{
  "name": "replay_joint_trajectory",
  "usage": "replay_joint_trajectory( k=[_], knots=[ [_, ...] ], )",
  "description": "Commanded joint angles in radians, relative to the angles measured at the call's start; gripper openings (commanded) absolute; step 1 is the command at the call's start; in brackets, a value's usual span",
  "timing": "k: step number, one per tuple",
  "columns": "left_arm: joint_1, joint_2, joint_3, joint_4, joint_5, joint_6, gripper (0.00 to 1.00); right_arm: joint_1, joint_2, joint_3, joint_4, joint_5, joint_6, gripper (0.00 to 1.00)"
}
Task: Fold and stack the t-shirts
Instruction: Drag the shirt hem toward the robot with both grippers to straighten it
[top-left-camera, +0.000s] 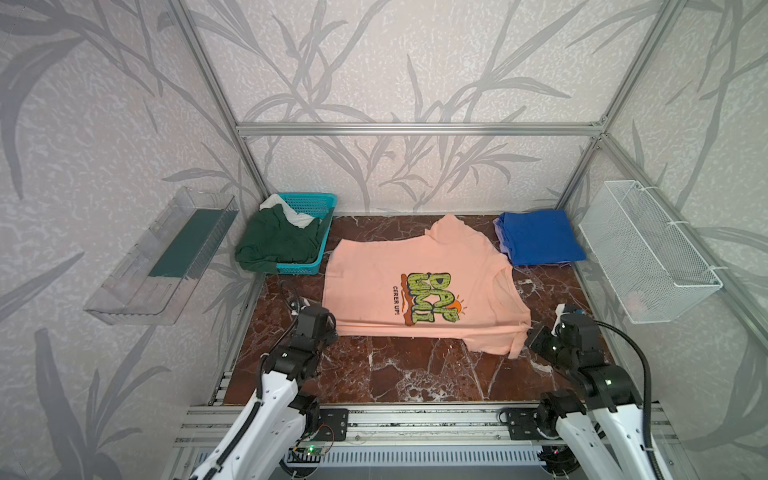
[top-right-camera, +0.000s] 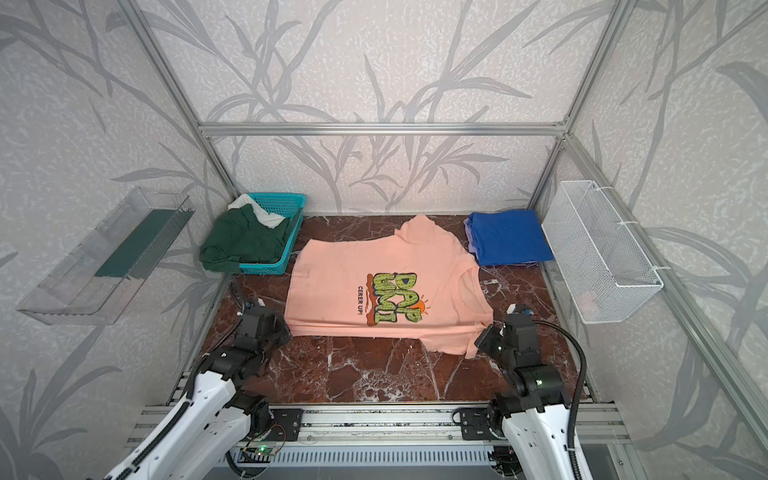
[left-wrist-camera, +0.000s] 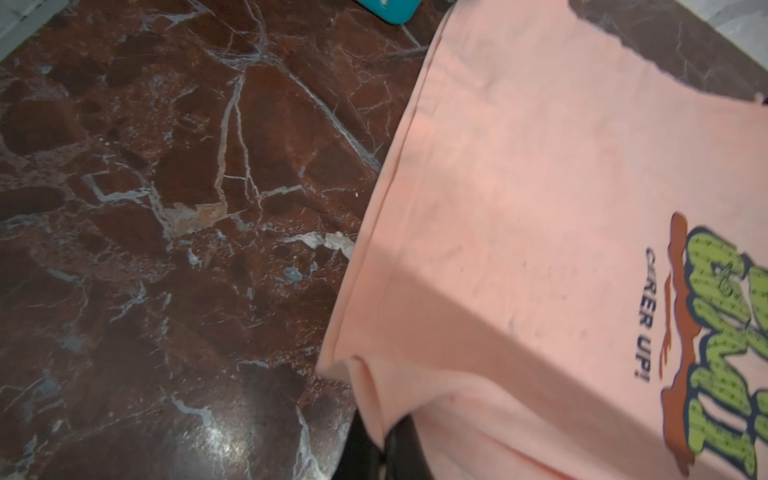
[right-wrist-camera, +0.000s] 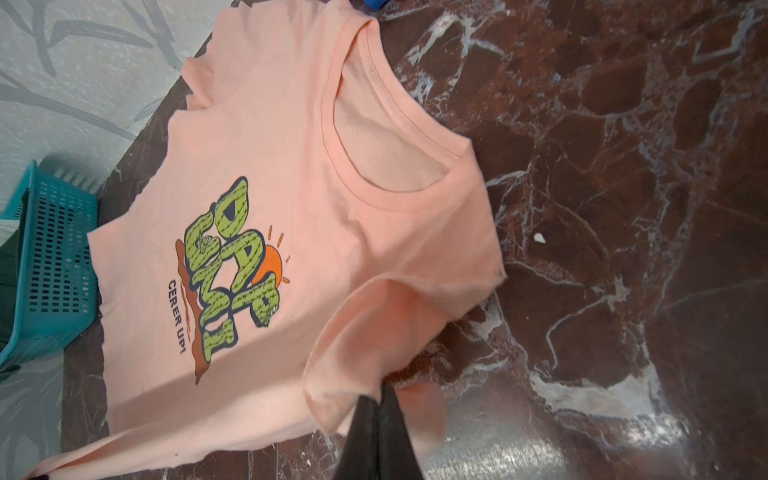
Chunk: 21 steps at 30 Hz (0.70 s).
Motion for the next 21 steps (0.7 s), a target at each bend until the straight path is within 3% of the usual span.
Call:
replay_joint_trajectory(
  k=[1,16,17,18,20,21],
  knots=[
    [0.005,-0.083,-0.037,-0.061,-0.088,-0.089,0.00,-0.001,-0.045,-0.033,-0.091,0.002,0.054,0.00],
    [0.005,-0.158,-0.046,-0.142,-0.093,-0.114,0.00,0.000,-0.034,-0.014,-0.172,-0.032,0.057,0.00],
    [0.005,-0.170,-0.046,-0.152,-0.085,-0.118,0.00,0.000,-0.034,-0.008,-0.182,-0.025,0.055,0.02],
    [0.005,-0.184,-0.043,-0.165,-0.076,-0.124,0.04,0.000,-0.034,-0.002,-0.192,-0.016,0.052,0.13],
    [0.005,-0.225,-0.026,-0.211,-0.052,-0.133,0.23,-0.001,-0.031,0.023,-0.221,0.009,0.046,0.35],
    [0.005,-0.251,-0.014,-0.242,-0.042,-0.142,0.33,0.000,-0.027,0.034,-0.227,0.016,0.047,0.41]
  ],
)
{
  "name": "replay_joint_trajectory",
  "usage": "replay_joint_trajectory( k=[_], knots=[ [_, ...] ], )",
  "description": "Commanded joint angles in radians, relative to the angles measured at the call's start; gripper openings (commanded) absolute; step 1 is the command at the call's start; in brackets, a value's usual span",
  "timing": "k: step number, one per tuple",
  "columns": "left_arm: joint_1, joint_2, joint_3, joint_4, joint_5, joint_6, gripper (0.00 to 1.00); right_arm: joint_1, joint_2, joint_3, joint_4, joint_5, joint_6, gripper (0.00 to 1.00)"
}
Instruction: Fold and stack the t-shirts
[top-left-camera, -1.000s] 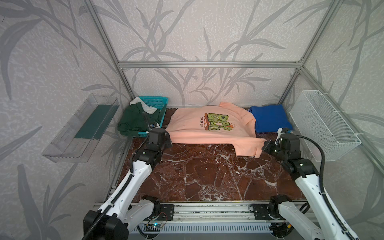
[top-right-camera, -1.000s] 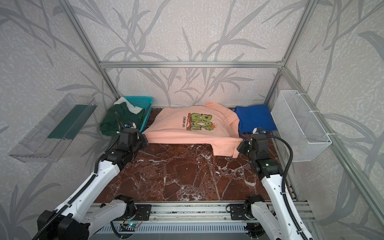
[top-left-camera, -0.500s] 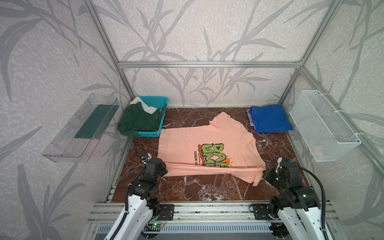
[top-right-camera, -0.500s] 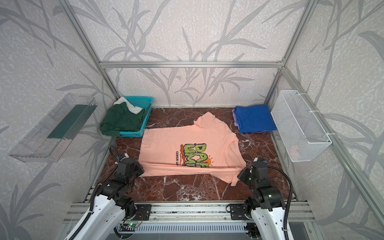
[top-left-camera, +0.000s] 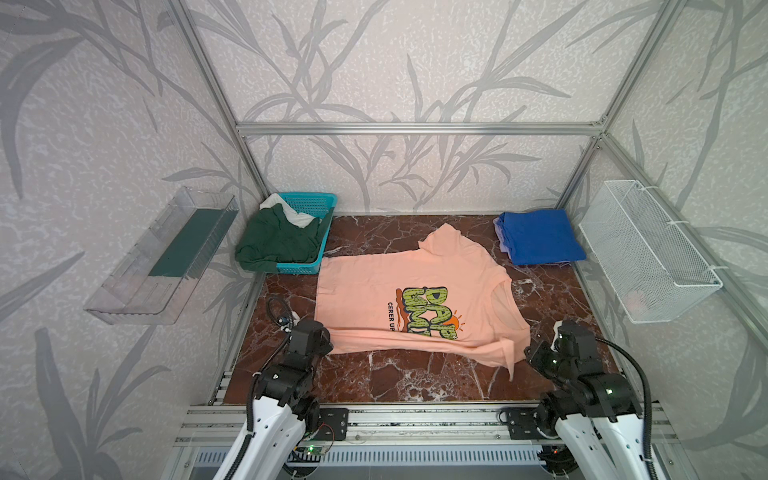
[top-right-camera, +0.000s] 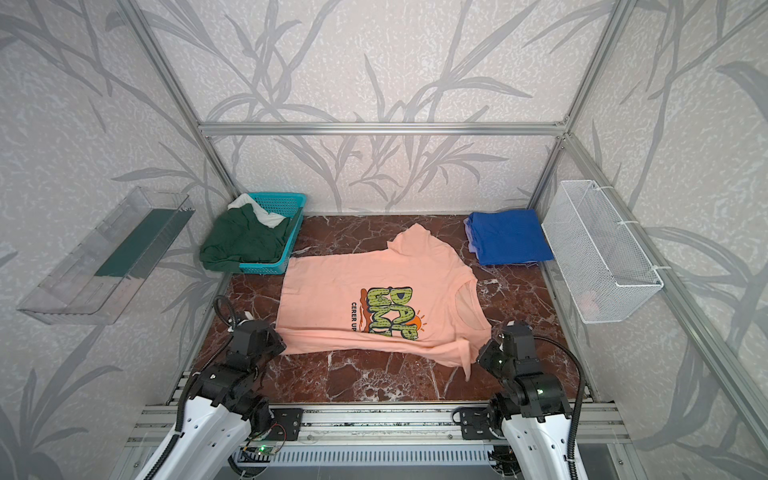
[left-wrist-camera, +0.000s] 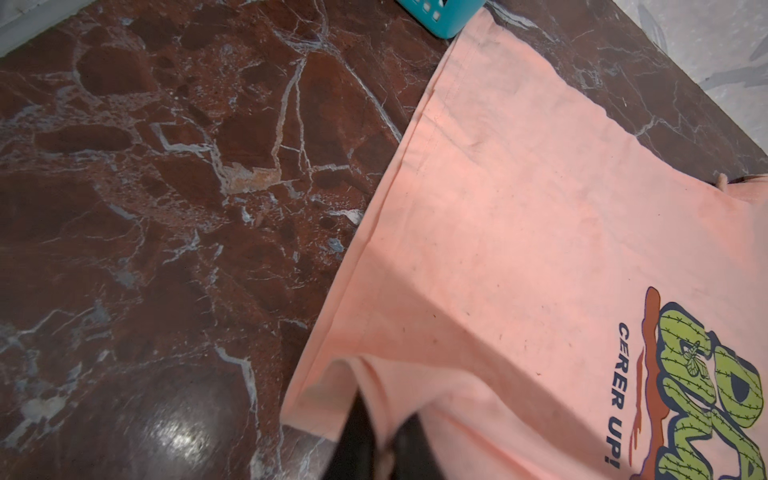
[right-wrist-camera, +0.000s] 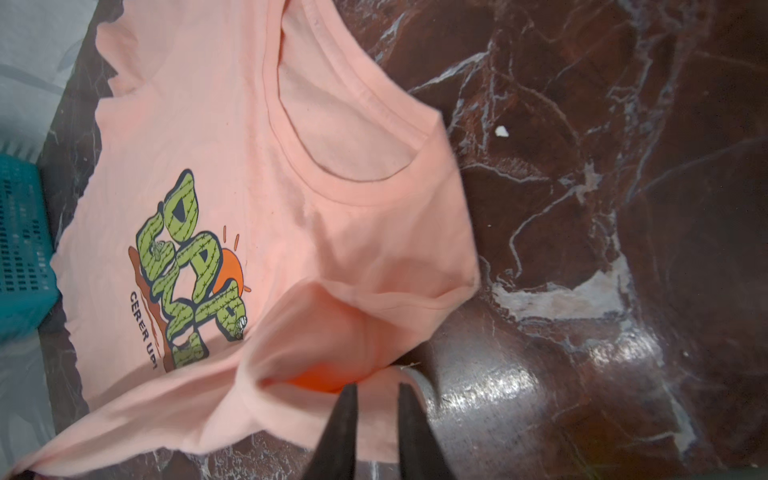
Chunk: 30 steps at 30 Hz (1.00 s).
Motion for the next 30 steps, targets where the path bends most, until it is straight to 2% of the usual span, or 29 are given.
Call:
replay_joint_trajectory(
  k=[1,4,6,10,12,16,20,24,27,30],
  knots=[
    [0.004,-0.079,0.041,-0.130,-0.006,-0.042,0.40,0.000,0.014,0.062,-0.050,0.041,-0.009,0.46],
    [0.002,-0.180,0.070,-0.189,-0.005,-0.057,0.46,-0.002,0.070,0.132,-0.065,0.084,-0.034,0.55],
    [0.001,-0.232,0.078,-0.193,-0.012,-0.063,0.48,-0.001,0.116,0.144,-0.004,0.050,-0.055,0.56],
    [0.001,-0.213,0.091,-0.141,-0.021,-0.034,0.52,0.017,0.296,0.197,0.092,0.027,-0.127,0.58],
    [0.001,-0.160,0.096,-0.102,0.005,-0.016,0.53,0.064,0.404,0.236,0.142,0.051,-0.156,0.58],
    [0.001,-0.022,0.099,-0.014,0.062,0.015,0.54,0.227,0.666,0.346,0.260,0.130,-0.217,0.59],
    [0.001,0.136,0.117,0.098,0.094,0.062,0.55,0.330,0.960,0.468,0.402,0.129,-0.241,0.60],
    [0.001,0.335,0.190,0.217,0.104,0.124,0.59,0.347,1.238,0.628,0.443,0.066,-0.243,0.60],
    [0.003,0.502,0.246,0.311,0.126,0.143,0.62,0.348,1.409,0.748,0.414,0.078,-0.235,0.60],
    [0.004,0.655,0.292,0.408,0.156,0.148,0.63,0.347,1.505,0.812,0.417,0.092,-0.236,0.60]
  ],
)
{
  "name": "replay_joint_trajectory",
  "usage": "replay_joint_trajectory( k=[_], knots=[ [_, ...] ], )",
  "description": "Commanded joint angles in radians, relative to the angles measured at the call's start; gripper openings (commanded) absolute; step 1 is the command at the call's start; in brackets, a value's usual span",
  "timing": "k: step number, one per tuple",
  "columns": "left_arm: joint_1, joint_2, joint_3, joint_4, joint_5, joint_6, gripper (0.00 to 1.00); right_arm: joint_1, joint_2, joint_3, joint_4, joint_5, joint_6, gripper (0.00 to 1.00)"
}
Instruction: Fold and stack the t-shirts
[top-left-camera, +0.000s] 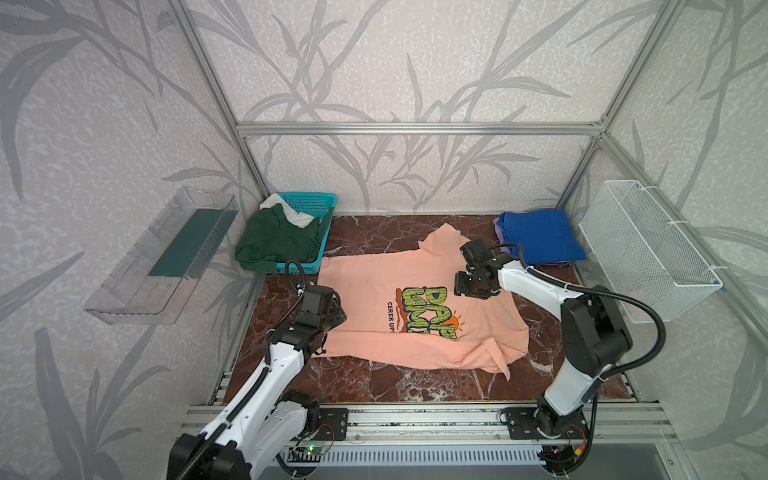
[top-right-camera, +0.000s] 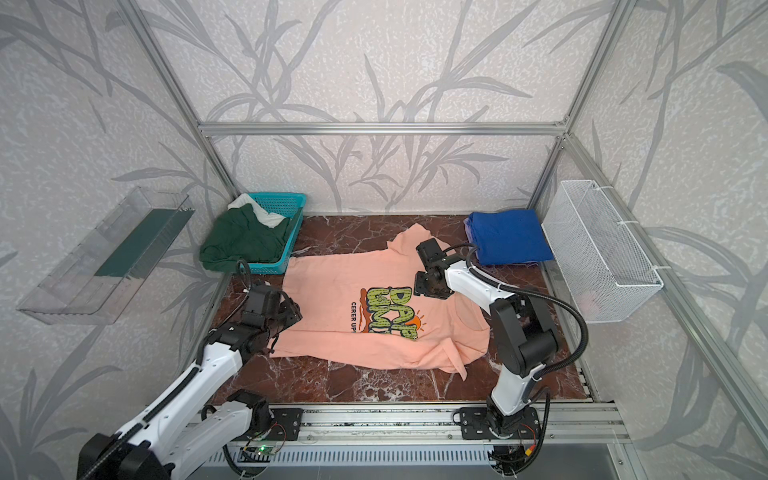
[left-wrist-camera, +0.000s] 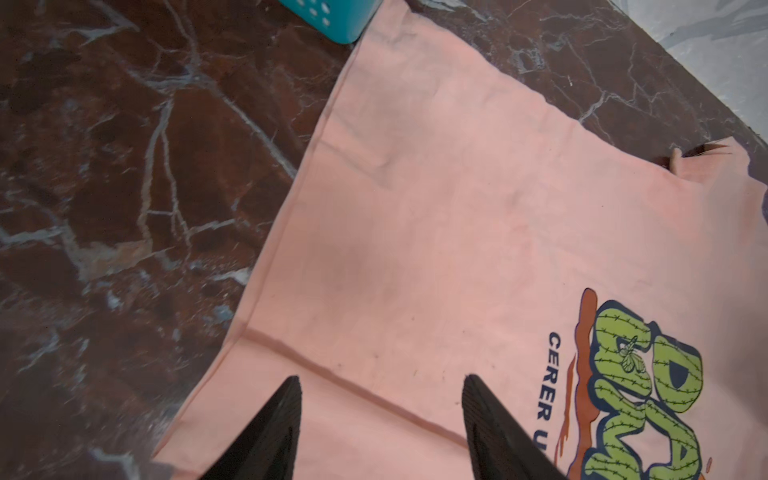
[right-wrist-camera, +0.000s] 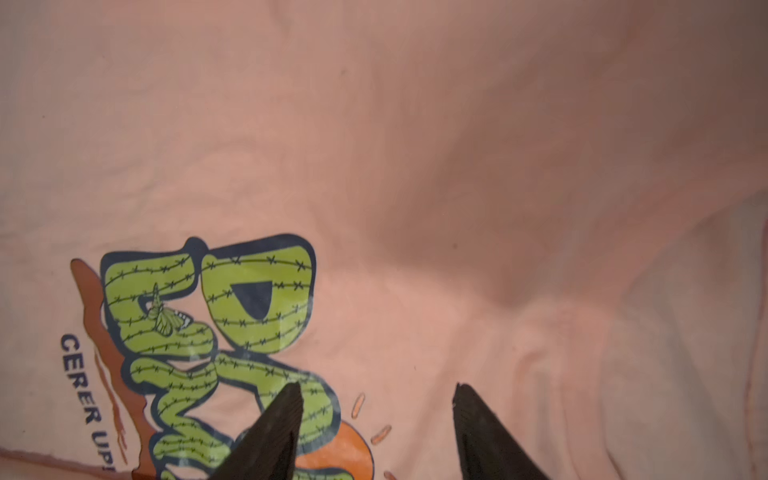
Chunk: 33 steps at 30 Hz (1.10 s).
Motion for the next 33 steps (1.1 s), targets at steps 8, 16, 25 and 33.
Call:
replay_joint_trajectory(
  k=[8,16,25,33],
  knots=[
    [0.015,0.443,0.205,0.210,0.115,0.008,0.63,-0.030,0.182,0.111,0.010,-0.002,0.013,0.60],
    [0.027,0.701,0.377,0.196,0.125,0.015,0.63,-0.075,0.251,0.185,-0.010,-0.026,0.001,0.60],
    [0.050,0.893,0.527,0.186,0.154,0.012,0.63,-0.125,0.322,0.258,-0.045,-0.066,-0.028,0.60],
    [0.065,1.036,0.685,0.145,0.174,0.024,0.62,-0.159,0.409,0.374,-0.086,-0.080,-0.039,0.61]
  ],
)
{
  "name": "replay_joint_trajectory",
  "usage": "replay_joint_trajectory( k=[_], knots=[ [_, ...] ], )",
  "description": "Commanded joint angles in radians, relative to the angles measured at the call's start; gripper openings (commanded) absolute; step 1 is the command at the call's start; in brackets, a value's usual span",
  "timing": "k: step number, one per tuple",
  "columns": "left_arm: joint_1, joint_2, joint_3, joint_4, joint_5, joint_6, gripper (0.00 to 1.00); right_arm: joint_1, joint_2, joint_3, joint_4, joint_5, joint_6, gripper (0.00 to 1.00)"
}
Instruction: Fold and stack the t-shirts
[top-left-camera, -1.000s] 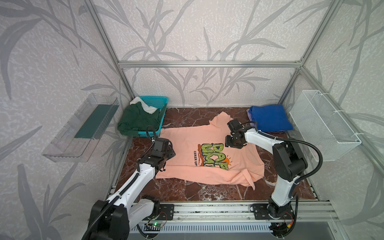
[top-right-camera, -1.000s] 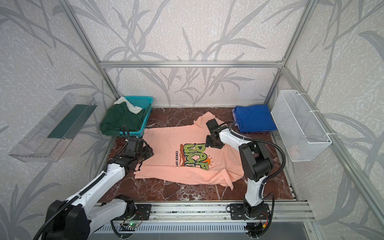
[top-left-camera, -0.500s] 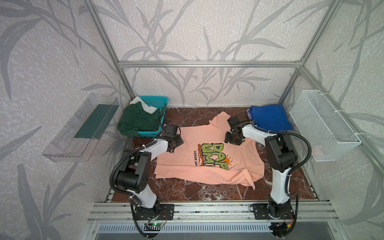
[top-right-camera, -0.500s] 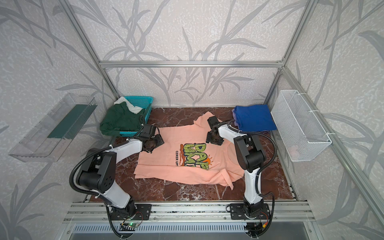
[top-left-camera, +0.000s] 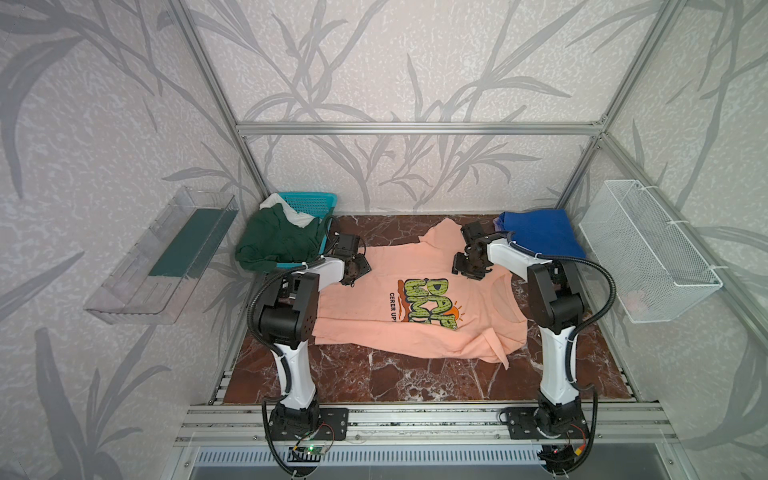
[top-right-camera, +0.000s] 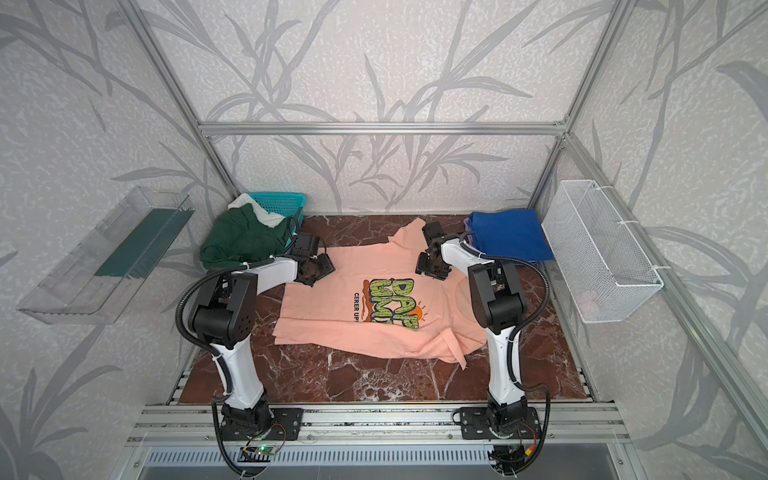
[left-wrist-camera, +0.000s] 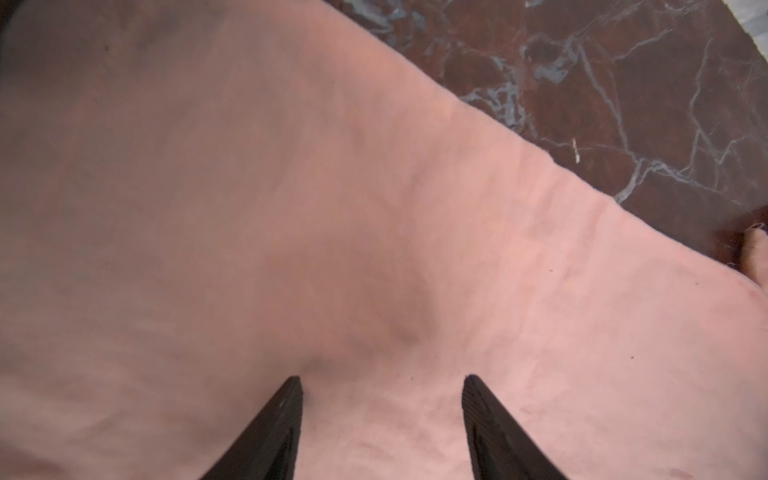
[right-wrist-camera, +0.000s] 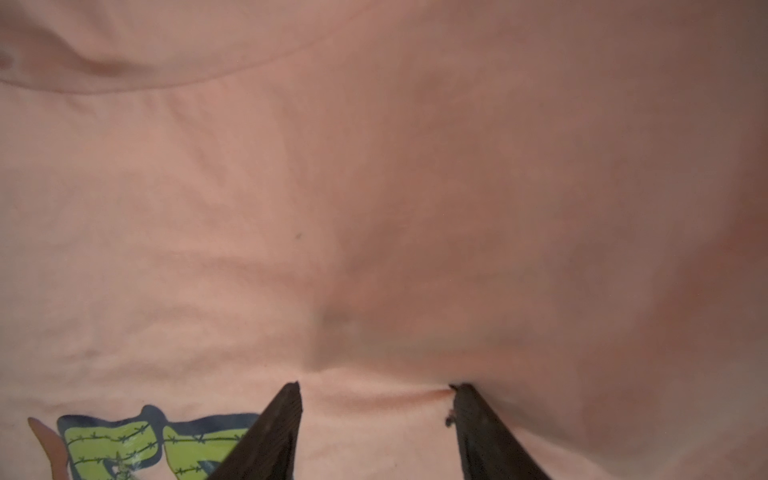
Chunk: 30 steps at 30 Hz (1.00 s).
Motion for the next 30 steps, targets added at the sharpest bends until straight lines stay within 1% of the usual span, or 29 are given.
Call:
replay_joint_trajectory(
  k=[1,5,8,11,13,14,16,20,23,27,30],
  knots=[
    [0.014,0.076,0.063,-0.072,0.010,0.024,0.62,-0.023,0.081,0.039,-0.063,-0.008,-0.016,0.61],
    [0.028,0.147,0.187,-0.104,0.016,0.061,0.62,-0.050,0.135,0.127,-0.087,-0.013,-0.026,0.61],
    [0.041,0.194,0.293,-0.147,0.058,0.082,0.62,-0.072,0.170,0.196,-0.109,-0.031,-0.028,0.61],
    [0.038,0.168,0.316,-0.141,0.086,0.092,0.63,-0.075,0.147,0.215,-0.109,-0.051,-0.049,0.63],
    [0.035,0.121,0.286,-0.108,0.096,0.099,0.66,-0.073,0.099,0.180,-0.083,-0.066,-0.061,0.67],
    [0.032,0.094,0.267,-0.103,0.096,0.101,0.67,-0.071,0.069,0.158,-0.072,-0.066,-0.062,0.72],
    [0.027,0.037,0.229,-0.100,0.093,0.103,0.68,-0.069,0.004,0.109,-0.058,-0.066,-0.062,0.77],
    [-0.001,-0.106,0.106,-0.074,0.077,0.102,0.70,-0.061,-0.153,-0.022,-0.034,-0.069,-0.054,0.89],
    [-0.033,-0.220,-0.004,-0.058,0.036,0.109,0.71,-0.059,-0.281,-0.143,-0.018,-0.072,-0.042,0.99],
    [-0.048,-0.371,-0.181,-0.035,-0.011,0.108,0.71,-0.060,-0.450,-0.322,-0.019,-0.047,-0.024,0.99],
    [-0.047,-0.465,-0.290,-0.068,-0.096,0.106,0.71,-0.066,-0.597,-0.454,-0.034,-0.016,0.005,0.99]
  ],
)
